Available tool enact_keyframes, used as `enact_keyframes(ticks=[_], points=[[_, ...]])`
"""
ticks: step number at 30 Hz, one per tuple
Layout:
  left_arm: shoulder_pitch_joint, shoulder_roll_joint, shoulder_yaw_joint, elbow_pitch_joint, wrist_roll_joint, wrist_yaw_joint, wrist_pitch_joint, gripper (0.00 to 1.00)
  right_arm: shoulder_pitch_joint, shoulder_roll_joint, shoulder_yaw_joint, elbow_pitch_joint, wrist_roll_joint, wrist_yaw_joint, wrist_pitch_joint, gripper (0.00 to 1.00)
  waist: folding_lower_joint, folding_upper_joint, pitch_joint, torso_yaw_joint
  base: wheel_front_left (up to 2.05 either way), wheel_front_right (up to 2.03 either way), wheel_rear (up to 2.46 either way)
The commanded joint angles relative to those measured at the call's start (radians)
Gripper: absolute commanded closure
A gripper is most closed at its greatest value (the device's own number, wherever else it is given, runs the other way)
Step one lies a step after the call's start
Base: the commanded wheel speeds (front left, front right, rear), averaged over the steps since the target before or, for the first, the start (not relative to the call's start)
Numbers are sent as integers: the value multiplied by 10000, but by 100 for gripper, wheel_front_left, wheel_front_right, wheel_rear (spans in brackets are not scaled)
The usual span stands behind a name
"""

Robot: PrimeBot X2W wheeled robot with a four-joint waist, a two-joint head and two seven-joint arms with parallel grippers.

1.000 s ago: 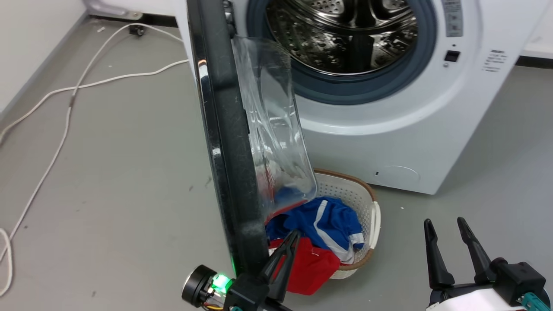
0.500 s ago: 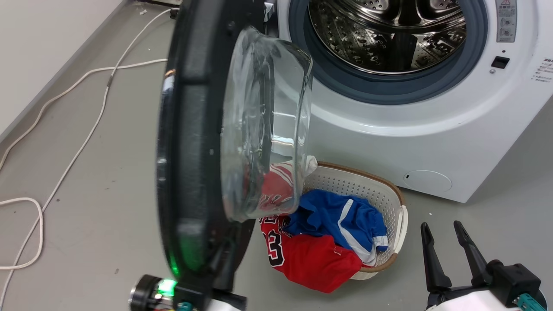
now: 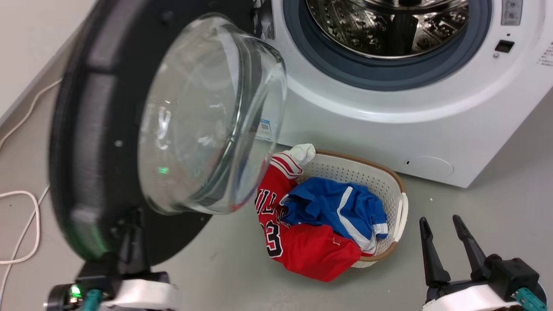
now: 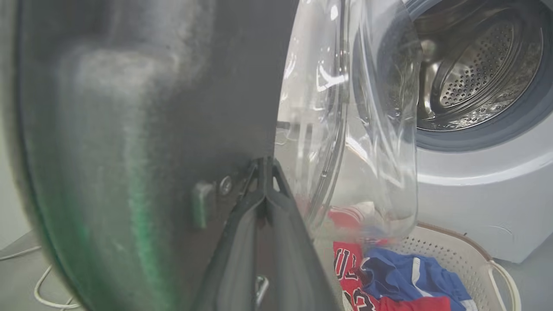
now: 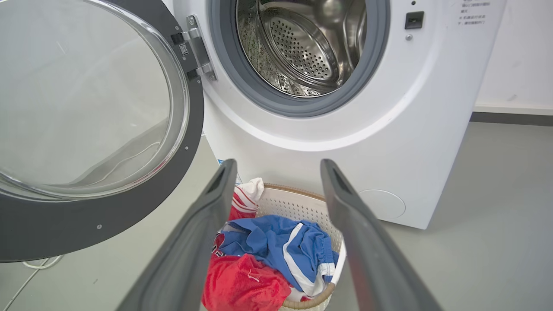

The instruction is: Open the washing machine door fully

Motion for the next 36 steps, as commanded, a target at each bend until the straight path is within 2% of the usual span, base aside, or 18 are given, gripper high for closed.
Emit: enact_keyframes(ticks=[1,7,12,25,36], points=[[-205,72,368,-29,-53,107,-24,100,-216,22,-38,-45,-51,-3,-21,0,0,0,168,-92,0,0,0],[-692,-32,1460,40,-152,232,-24,100,-401,22,-137,-171,-214,-3,-21,0,0,0,612,-186,0,0,0],[-1127,-11,2180,229,-184,174,-24,100,-576,22,-131,-223,-347,-3,-21,0,0,0,907,-279,0,0,0],[-2342,312,4276,1447,-160,-301,-17,100,-935,23,-274,-440,-583,-4,-21,0,0,0,1581,-614,0,0,0],[-3562,638,5226,2353,104,-643,-24,100,-1170,23,-270,-563,-710,-3,-21,0,0,0,2057,-800,0,0,0]])
